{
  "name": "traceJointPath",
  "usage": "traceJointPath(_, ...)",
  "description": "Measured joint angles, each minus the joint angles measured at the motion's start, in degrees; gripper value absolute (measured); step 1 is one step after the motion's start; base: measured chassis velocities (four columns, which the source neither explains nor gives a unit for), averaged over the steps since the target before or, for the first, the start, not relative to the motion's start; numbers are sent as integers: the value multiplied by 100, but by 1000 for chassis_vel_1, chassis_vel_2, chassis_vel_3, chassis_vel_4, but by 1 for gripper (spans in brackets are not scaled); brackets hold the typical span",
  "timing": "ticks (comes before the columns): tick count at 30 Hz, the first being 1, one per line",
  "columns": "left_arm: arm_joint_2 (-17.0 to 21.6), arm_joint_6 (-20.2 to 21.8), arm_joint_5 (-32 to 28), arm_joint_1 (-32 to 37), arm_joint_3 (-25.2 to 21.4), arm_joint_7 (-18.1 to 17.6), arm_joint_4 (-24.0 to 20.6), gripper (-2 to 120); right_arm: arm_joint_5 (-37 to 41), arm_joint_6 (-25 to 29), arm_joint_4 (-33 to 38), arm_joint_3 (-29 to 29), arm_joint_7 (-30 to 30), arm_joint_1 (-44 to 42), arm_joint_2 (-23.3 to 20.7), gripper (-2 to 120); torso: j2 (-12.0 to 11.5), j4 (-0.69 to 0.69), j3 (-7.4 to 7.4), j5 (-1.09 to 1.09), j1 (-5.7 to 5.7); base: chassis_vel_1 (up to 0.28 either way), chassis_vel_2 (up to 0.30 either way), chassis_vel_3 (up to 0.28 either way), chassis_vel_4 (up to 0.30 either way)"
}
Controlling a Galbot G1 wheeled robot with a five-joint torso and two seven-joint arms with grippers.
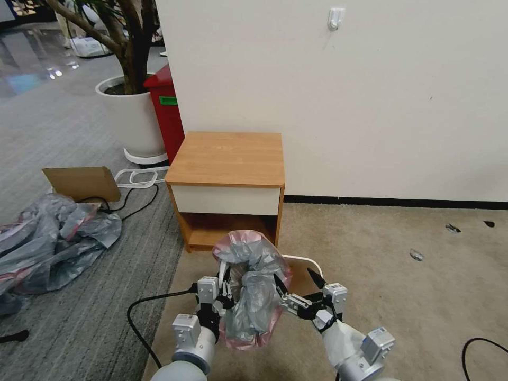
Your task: Pick up the garbage bag from the table and place it over the trash can.
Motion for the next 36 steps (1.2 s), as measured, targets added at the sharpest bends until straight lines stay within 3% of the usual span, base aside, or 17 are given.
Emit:
traceJointPath(10, 19, -175, 148, 117, -136, 267, -178, 6, 354, -375, -19, -97, -142, 360, 86, 95, 0, 0, 0, 0, 0, 0, 0, 0, 0)
traceJointPath(16, 40, -198, 123, 114, -172, 375, -222, 6, 536, -524, -143, -128, -272, 529, 153, 71, 0, 0, 0, 0, 0, 0, 0, 0, 0)
traceJointPath(18, 40, -199, 103, 114, -172, 387, -223, 6, 546, -524, -153, -128, -285, 535, 162, 69, 0, 0, 0, 0, 0, 0, 0, 0, 0)
traceJointPath(22, 19, -194, -106, 111, -166, 395, -244, 6, 580, -489, -189, -118, -330, 532, 197, 47, 0, 0, 0, 0, 0, 0, 0, 0, 0)
traceJointPath(24, 18, -192, -119, 110, -167, 395, -244, 6, 580, -471, -198, -115, -330, 532, 204, 45, 0, 0, 0, 0, 0, 0, 0, 0, 0)
traceJointPath(30, 19, -173, -229, 123, -167, 390, -287, 6, 540, -344, -261, -111, -325, 565, 308, 19, 0, 0, 0, 0, 0, 0, 0, 0, 0)
traceJointPath(36, 16, -163, -256, 138, -168, 381, -294, 6, 393, -289, -229, -69, -327, 561, 401, 3, 0, 0, 0, 0, 0, 0, 0, 0, 0)
